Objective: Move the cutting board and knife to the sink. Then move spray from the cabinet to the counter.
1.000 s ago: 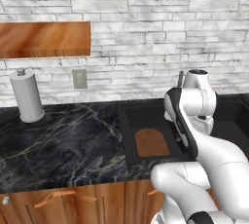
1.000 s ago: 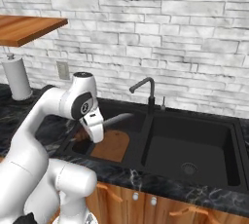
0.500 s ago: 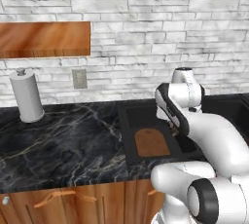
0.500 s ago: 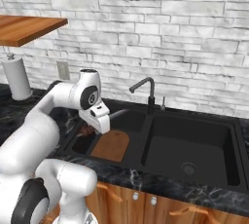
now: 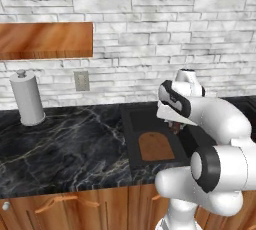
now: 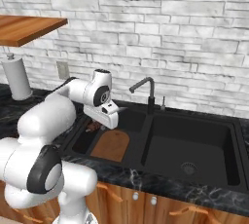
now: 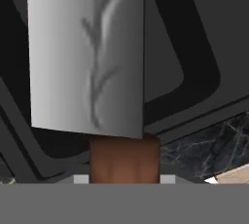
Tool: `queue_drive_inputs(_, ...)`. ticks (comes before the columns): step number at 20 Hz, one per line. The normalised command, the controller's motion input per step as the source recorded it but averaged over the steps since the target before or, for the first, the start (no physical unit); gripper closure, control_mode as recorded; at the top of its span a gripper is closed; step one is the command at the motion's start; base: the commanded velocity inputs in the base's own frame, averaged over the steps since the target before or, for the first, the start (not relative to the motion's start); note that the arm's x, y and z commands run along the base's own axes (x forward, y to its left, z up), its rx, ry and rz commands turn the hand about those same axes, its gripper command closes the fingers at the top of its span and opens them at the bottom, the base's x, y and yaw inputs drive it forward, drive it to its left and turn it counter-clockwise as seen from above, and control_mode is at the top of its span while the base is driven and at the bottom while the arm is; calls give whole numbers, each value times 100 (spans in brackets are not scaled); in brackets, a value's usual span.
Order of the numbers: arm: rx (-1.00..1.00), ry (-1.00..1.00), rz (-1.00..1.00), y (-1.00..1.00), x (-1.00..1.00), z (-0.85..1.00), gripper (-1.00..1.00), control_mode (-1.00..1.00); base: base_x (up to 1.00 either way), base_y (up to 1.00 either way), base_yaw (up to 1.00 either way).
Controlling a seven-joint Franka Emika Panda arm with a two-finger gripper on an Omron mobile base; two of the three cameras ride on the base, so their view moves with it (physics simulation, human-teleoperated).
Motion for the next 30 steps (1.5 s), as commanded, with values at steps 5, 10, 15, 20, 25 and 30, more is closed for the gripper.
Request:
queue_drive_inputs(5, 0, 2, 3, 0, 48, -38, 100, -100, 0, 0, 0)
queue_drive_inputs(10, 0, 0, 0, 3, 37, -37, 100, -100, 0, 0, 0)
queue_drive_inputs(15, 2, 0, -5, 5, 14, -42, 100, -100, 0, 0, 0)
queue_drive_inputs(20, 0, 0, -10, 9, 19, -42, 100, -100, 0, 0, 0)
queue_drive_inputs(25, 0, -1, -8, 11, 21, -40, 100, -100, 0, 0, 0)
queue_drive_inputs(30, 0, -1, -8, 11, 20, -39, 100, -100, 0, 0, 0)
